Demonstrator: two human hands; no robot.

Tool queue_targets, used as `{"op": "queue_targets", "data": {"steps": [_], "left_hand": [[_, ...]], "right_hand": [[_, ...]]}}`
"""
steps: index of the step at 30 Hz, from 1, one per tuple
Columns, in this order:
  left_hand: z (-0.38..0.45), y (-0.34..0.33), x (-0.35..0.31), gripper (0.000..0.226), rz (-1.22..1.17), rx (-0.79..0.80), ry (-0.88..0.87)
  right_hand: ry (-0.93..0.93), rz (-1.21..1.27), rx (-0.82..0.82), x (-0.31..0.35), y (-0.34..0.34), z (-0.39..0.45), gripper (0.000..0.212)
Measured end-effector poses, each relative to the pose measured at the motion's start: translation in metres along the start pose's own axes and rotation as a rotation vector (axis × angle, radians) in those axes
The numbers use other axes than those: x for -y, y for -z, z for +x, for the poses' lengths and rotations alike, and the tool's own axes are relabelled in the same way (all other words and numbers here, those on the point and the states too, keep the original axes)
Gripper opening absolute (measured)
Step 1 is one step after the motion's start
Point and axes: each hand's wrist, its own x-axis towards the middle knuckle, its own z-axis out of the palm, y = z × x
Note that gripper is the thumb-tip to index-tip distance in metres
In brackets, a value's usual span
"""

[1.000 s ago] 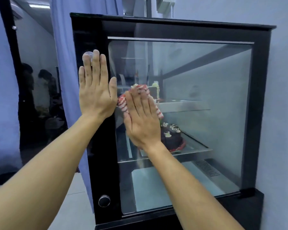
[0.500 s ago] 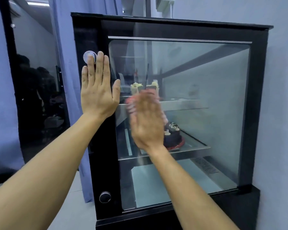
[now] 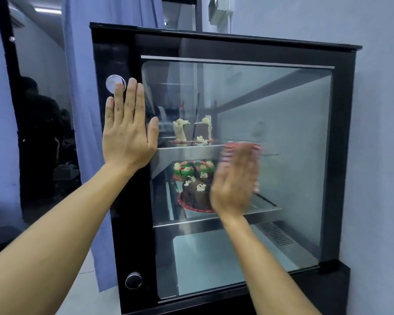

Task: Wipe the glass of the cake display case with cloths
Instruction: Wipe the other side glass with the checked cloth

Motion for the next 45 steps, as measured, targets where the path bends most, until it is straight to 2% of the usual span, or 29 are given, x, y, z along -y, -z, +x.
{"op": "queue_targets", "data": {"steps": [2, 3, 4, 5, 6, 7, 10, 11, 12, 13, 14, 17, 18, 19, 21, 23, 26, 27, 28, 29, 30, 31, 34, 35, 36, 37, 40, 43, 45], "left_hand": [[-0.001, 0.0, 0.0, 0.07, -0.011, 0.0, 0.005], [-0.001, 0.0, 0.0, 0.07, -0.018, 0.001, 0.005], [-0.001, -0.001, 0.001, 0.07, -0.021, 0.001, 0.007], [-0.001, -0.001, 0.0, 0.071, -0.025, 0.003, 0.009], [-0.001, 0.0, 0.001, 0.072, -0.029, 0.009, 0.008], [-0.001, 0.0, 0.0, 0.074, -0.035, 0.015, 0.006], [-0.002, 0.001, -0.003, 0.079, -0.032, 0.02, 0.009], [-0.002, 0.001, -0.004, 0.08, -0.027, 0.017, 0.014], [-0.002, 0.0, -0.005, 0.08, -0.025, 0.015, 0.021], [-0.002, 0.001, -0.005, 0.08, -0.023, 0.017, 0.029], [-0.003, 0.001, -0.004, 0.08, -0.022, 0.019, 0.03], [-0.004, 0.001, -0.003, 0.08, -0.029, 0.022, 0.018], [-0.003, 0.001, -0.002, 0.08, -0.033, 0.022, 0.015], [-0.003, 0.0, -0.002, 0.08, -0.034, 0.017, 0.012], [-0.004, 0.0, -0.002, 0.08, -0.03, 0.007, 0.013], [-0.004, 0.0, -0.004, 0.079, -0.03, -0.004, 0.012], [-0.003, 0.0, -0.005, 0.079, -0.035, -0.001, 0.015], [-0.003, 0.001, -0.005, 0.079, -0.036, -0.004, 0.018], [-0.004, 0.001, -0.005, 0.079, -0.035, -0.004, 0.022], [-0.004, 0.001, -0.005, 0.079, -0.037, -0.005, 0.021], [-0.004, 0.001, -0.005, 0.079, -0.037, -0.005, 0.016], [-0.004, 0.001, -0.005, 0.079, -0.036, 0.0, 0.009], [-0.005, 0.001, -0.002, 0.079, -0.04, 0.001, -0.007], [-0.005, 0.001, -0.002, 0.079, -0.04, -0.004, -0.008], [-0.005, 0.0, -0.002, 0.079, -0.042, -0.004, -0.009], [-0.006, 0.0, -0.002, 0.079, -0.045, 0.0, -0.01], [-0.006, 0.0, -0.003, 0.079, -0.043, -0.007, -0.003], [-0.006, -0.001, -0.004, 0.079, -0.044, -0.012, -0.005], [-0.006, 0.0, -0.005, 0.079, -0.055, -0.003, 0.003]], "right_hand": [[0.411, -0.002, 0.122, 0.013, -0.004, 0.025, 0.063], [0.533, -0.017, 0.146, 0.005, -0.001, 0.05, 0.062], [0.589, -0.06, 0.137, -0.011, 0.003, 0.076, 0.061], [0.548, -0.079, 0.11, -0.036, 0.009, 0.1, 0.06], [0.391, -0.062, 0.051, -0.067, 0.017, 0.118, 0.059], [0.136, -0.031, -0.01, -0.099, 0.03, 0.13, 0.059], [-0.732, 0.092, -0.135, -0.154, 0.05, 0.103, 0.061], [-0.862, 0.1, -0.145, -0.144, 0.046, 0.076, 0.063], [-0.849, 0.09, -0.172, -0.123, 0.038, 0.051, 0.065], [-0.723, 0.093, -0.193, -0.094, 0.028, 0.033, 0.067], [-0.514, 0.096, -0.171, -0.064, 0.018, 0.021, 0.066], [0.307, 0.037, 0.066, -0.012, 0.001, 0.043, 0.061], [0.459, 0.026, 0.1, -0.013, 0.003, 0.07, 0.06], [0.493, 0.006, 0.099, -0.022, 0.007, 0.102, 0.06], [0.344, -0.033, 0.032, -0.061, 0.017, 0.157, 0.06], [0.044, -0.021, -0.034, -0.115, 0.037, 0.184, 0.061], [-0.62, 0.067, -0.168, -0.167, 0.053, 0.142, 0.058], [-0.829, 0.085, -0.218, -0.166, 0.049, 0.113, 0.059], [-0.954, 0.083, -0.236, -0.154, 0.043, 0.088, 0.06], [-0.986, 0.081, -0.234, -0.137, 0.035, 0.074, 0.062], [-0.921, 0.078, -0.209, -0.118, 0.029, 0.073, 0.064], [-0.755, 0.069, -0.154, -0.1, 0.024, 0.083, 0.065], [-0.059, -0.011, 0.027, -0.076, 0.025, 0.147, 0.063], [0.068, -0.023, 0.048, -0.082, 0.03, 0.174, 0.062], [0.093, -0.045, 0.055, -0.095, 0.035, 0.195, 0.062], [0.027, -0.051, 0.052, -0.111, 0.042, 0.207, 0.061], [-0.355, 0.026, -0.03, -0.167, 0.063, 0.199, 0.063], [-0.753, 0.091, -0.099, -0.201, 0.067, 0.132, 0.058], [-0.925, 0.119, -0.114, -0.209, 0.062, 0.082, 0.06]]}}
